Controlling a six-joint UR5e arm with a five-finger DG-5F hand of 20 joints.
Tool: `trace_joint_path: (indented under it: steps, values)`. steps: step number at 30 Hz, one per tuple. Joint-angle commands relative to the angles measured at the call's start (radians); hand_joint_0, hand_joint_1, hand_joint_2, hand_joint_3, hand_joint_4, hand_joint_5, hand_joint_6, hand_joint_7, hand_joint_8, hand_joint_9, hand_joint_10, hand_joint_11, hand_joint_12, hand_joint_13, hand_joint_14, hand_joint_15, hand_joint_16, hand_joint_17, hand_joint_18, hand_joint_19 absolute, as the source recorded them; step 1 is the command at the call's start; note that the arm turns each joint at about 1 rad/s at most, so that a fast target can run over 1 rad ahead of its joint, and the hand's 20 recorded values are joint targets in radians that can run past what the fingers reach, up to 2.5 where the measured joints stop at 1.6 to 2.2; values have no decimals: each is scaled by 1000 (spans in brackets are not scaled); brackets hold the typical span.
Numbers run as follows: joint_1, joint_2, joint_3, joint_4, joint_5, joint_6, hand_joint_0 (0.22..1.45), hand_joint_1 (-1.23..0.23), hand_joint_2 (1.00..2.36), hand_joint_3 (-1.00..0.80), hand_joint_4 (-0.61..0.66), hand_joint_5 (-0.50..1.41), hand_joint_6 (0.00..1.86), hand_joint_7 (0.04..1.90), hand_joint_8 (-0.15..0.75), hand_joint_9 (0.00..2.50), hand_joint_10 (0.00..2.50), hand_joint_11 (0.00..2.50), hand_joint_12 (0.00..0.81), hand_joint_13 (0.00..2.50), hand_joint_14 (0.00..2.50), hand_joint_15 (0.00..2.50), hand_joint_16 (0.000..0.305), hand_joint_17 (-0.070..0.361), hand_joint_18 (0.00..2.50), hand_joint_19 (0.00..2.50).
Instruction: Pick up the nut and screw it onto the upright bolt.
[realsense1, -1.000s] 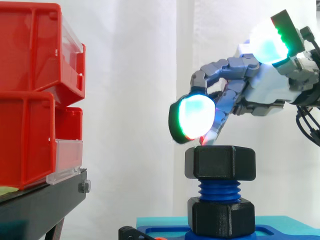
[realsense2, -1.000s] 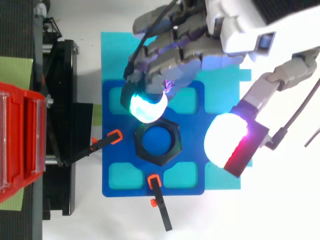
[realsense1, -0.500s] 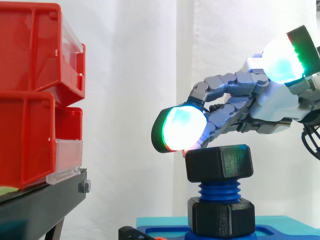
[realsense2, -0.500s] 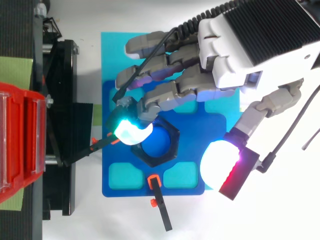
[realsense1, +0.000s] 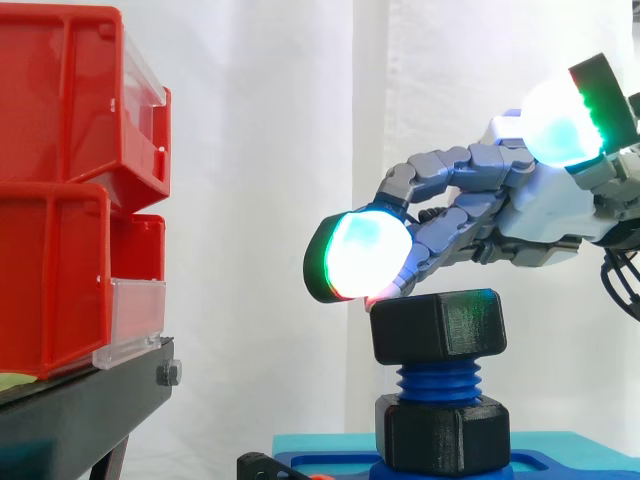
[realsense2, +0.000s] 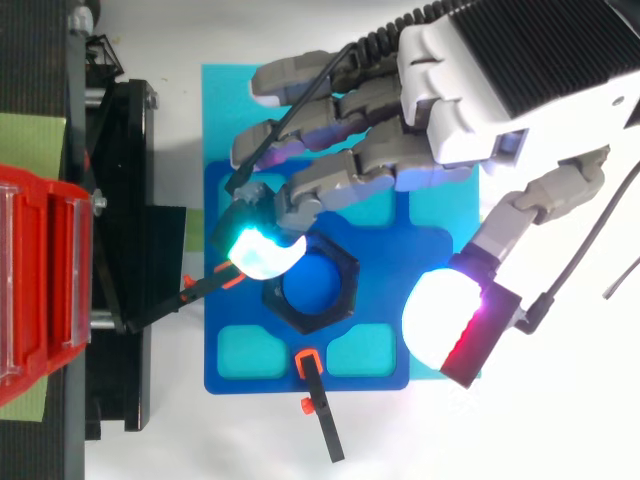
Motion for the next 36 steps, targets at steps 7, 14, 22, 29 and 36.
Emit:
trace_joint_path:
  steps: [7,14,22,29,36]
  values:
    - [-10,-2,0,6,-12,-17,484,-144,1000,-500,184,-164,502,749,243,558,0,0,333,294,0,0,43,97,32,0]
    - [-13,-39,0,26,-23,-36,484,-146,1000,-500,186,-161,503,758,244,558,0,0,332,297,0,0,43,97,33,0]
    - [-7,-39,0,38,-26,-22,485,-146,1000,-500,192,-158,503,788,248,563,0,0,334,307,0,0,43,96,44,0]
    - [-7,-38,0,36,-26,-22,488,-146,1000,-500,207,-149,503,839,250,571,0,0,333,318,0,0,42,94,55,0]
    - [-13,-38,0,36,-27,-22,492,-153,1000,-500,224,-137,504,925,257,582,0,0,332,340,0,0,40,91,74,0]
